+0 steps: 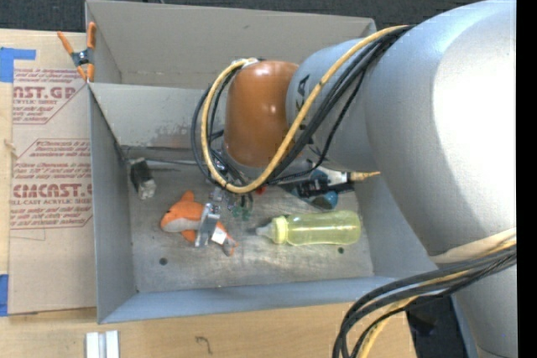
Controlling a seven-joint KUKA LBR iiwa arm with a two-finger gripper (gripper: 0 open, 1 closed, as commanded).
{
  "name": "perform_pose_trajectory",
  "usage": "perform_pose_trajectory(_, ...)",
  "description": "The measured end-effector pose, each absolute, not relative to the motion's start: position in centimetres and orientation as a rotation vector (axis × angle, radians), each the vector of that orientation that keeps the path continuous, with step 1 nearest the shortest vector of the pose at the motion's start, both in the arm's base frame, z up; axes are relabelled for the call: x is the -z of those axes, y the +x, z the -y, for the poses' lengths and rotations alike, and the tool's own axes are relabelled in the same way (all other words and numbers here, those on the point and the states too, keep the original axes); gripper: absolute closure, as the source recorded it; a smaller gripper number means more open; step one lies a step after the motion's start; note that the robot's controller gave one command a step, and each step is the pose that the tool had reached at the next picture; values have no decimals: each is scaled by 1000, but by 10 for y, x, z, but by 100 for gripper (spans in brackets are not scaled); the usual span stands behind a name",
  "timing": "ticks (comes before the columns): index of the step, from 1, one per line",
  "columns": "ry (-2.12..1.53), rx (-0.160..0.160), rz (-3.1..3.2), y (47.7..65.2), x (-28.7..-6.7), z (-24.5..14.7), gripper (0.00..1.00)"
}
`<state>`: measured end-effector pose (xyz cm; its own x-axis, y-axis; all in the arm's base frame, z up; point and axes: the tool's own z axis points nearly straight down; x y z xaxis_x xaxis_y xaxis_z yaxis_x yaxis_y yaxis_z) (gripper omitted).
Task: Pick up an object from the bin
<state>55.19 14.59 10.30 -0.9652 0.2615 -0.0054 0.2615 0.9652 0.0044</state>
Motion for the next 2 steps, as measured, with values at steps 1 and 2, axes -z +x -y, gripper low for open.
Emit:
perform_pose_trajectory(1,451,-6,-3098,565,-73,-150,100)
perform_pose_trajectory(2,451,-7,-3098,565,-73,-150,100)
